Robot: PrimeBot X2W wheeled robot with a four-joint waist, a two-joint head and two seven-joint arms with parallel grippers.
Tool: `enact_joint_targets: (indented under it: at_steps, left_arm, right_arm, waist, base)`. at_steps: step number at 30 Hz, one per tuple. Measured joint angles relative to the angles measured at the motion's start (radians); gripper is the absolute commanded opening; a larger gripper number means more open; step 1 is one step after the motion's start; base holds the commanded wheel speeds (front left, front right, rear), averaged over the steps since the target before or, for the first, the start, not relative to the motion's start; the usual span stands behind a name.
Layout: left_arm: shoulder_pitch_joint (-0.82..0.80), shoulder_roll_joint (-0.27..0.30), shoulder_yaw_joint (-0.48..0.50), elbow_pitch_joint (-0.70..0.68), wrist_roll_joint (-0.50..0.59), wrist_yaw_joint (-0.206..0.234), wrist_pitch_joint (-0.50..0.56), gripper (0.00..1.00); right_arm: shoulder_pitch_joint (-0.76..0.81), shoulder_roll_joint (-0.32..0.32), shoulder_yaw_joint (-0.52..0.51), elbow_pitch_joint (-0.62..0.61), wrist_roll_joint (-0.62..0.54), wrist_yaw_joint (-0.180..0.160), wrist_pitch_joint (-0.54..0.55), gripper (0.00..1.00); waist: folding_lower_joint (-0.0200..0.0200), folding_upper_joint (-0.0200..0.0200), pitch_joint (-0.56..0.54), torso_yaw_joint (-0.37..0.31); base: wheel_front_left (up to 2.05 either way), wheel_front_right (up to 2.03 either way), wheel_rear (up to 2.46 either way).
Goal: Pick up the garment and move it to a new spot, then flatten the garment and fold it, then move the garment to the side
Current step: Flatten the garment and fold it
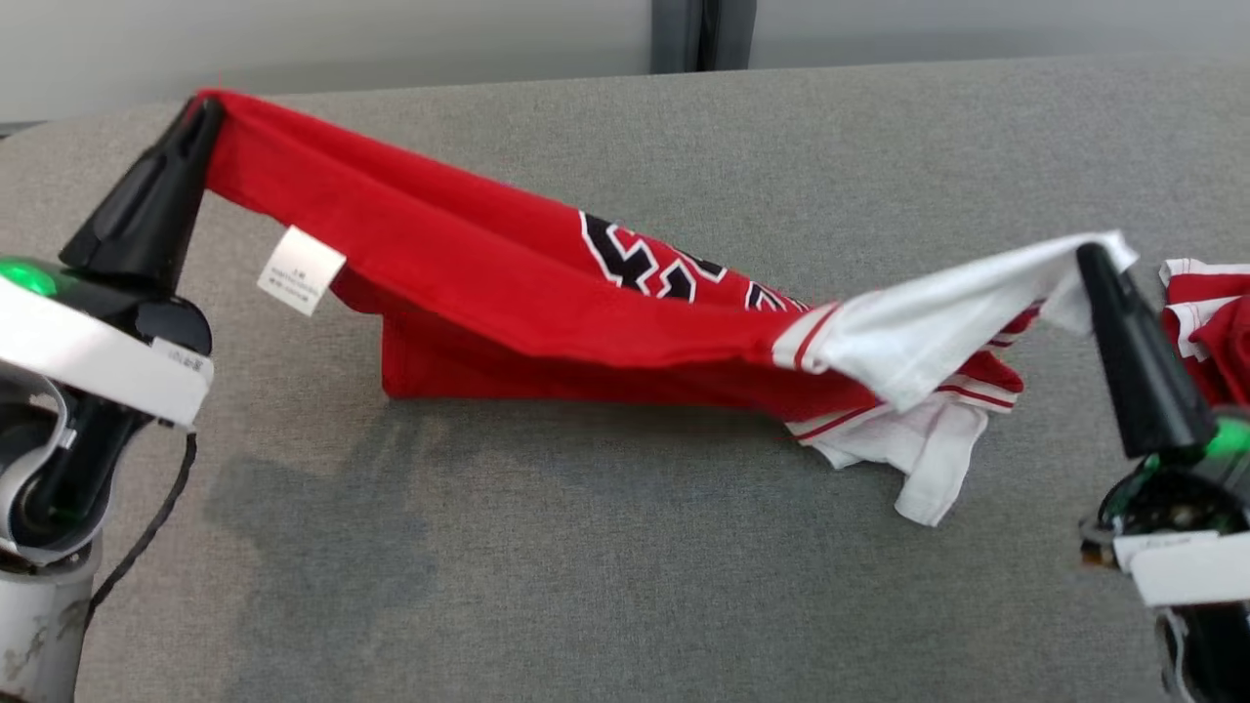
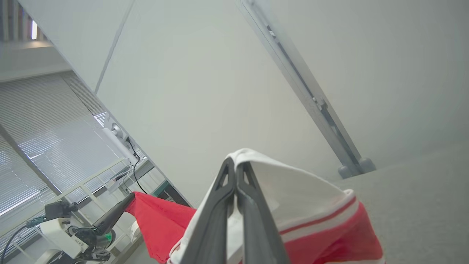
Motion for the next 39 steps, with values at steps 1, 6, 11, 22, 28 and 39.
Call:
enact_joint_targets:
  at_steps: [1,6,11,22,28,39]
  left_arm:
    - [-0.020,-0.002,0.000,0.001,0.003,0.004,-0.004,0.00]
    - [-0.135,-0.020,0.005,0.010,0.050,0.039,-0.039,0.00]
    - [-0.259,-0.032,-0.011,0.040,0.089,0.060,-0.046,0.00]
    - [-0.442,-0.053,-0.078,0.143,0.103,0.051,0.016,0.00]
    - [-0.570,-0.078,-0.108,0.286,0.078,0.050,0.083,0.00]
    - [-0.910,-0.123,-0.139,0.724,0.174,0.047,-0.058,0.00]
  right_arm:
    - [-0.037,-0.004,-0.007,0.002,0.001,0.000,-0.001,0.00]
    - [-0.218,-0.018,-0.056,0.045,-0.022,0.000,-0.005,0.00]
    - [-0.420,-0.030,-0.092,0.107,-0.049,0.000,0.007,0.00]
    - [-0.692,-0.060,-0.101,0.256,-0.097,0.000,0.050,0.00]
    - [-0.885,-0.058,-0.076,0.450,-0.126,0.000,0.056,0.00]
    - [-1.355,-0.008,0.053,1.006,-0.251,0.000,-0.137,0.00]
  waist:
    - [0.0000,0.0000,-0.010,-0.001]
    - [0.0000,0.0000,-0.052,-0.001]
    - [0.0000,0.0000,-0.089,0.006]
    - [0.0000,0.0000,-0.117,0.023]
    - [0.0000,0.0000,-0.082,0.017]
    - [0.0000,0.0000,0.050,0.003]
  base:
    - [0.00,0.00,0.00]
    - [0.00,0.00,0.00]
    - [0.00,0.00,0.00]
    - [0.00,0.00,0.00]
    - [0.00,0.00,0.00]
    - [0.00,0.00,0.00]
